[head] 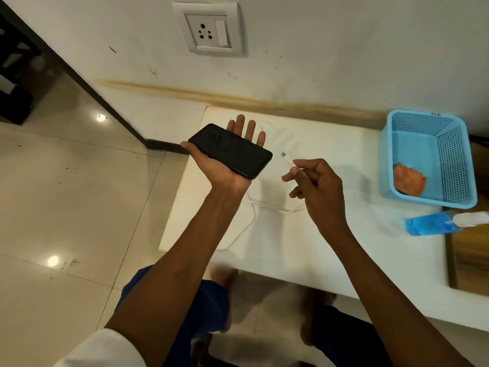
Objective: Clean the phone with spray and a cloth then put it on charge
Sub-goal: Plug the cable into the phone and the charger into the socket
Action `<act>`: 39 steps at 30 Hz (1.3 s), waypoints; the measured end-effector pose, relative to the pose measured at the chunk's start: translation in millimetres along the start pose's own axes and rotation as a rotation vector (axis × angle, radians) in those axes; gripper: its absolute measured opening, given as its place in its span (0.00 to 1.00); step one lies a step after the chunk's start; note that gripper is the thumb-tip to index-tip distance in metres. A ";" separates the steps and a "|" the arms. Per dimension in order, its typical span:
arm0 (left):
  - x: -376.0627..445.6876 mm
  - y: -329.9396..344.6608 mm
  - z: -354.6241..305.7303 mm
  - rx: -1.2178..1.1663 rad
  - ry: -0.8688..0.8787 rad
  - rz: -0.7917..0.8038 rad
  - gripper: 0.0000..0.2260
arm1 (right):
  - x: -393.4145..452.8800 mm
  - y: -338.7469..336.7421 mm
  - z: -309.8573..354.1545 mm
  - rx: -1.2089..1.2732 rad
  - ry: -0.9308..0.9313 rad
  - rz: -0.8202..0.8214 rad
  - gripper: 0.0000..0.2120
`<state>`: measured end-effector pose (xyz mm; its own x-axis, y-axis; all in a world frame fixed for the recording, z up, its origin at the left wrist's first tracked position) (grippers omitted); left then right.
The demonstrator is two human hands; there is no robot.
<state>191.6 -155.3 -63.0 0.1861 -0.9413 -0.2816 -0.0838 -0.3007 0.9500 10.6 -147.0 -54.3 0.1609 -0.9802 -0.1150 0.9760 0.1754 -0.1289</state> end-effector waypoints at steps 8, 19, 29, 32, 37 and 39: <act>3.5 -10.4 -32.3 0.008 0.167 -0.091 0.46 | -2.9 20.4 1.7 -0.089 -0.032 -0.113 0.05; 4.0 -12.6 -42.6 0.058 0.182 -0.076 0.45 | -2.4 46.1 16.4 -0.152 -0.166 -0.104 0.08; 4.1 -7.2 -43.1 0.106 0.180 -0.027 0.46 | -1.2 43.2 20.1 -0.251 -0.193 -0.146 0.06; 4.2 -6.1 -42.9 0.133 0.185 -0.018 0.46 | -1.8 42.6 22.3 -0.261 -0.205 -0.149 0.06; 5.5 -7.6 -44.4 0.172 0.192 -0.020 0.45 | -4.3 41.7 30.1 -0.315 -0.270 -0.176 0.08; 6.1 -7.9 -44.1 0.174 0.190 -0.016 0.45 | -4.8 42.2 31.7 -0.350 -0.286 -0.185 0.09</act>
<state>236.7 -151.9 -66.2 0.3683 -0.8955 -0.2500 -0.2438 -0.3525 0.9035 55.7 -137.7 -27.9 0.0714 -0.9752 0.2095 0.8922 -0.0315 -0.4506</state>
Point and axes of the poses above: each hand's wrist, its own x-axis towards the middle knuckle, its own y-axis out of the palm, z = x × y, the point moved 10 cm from there along x, towards the middle knuckle
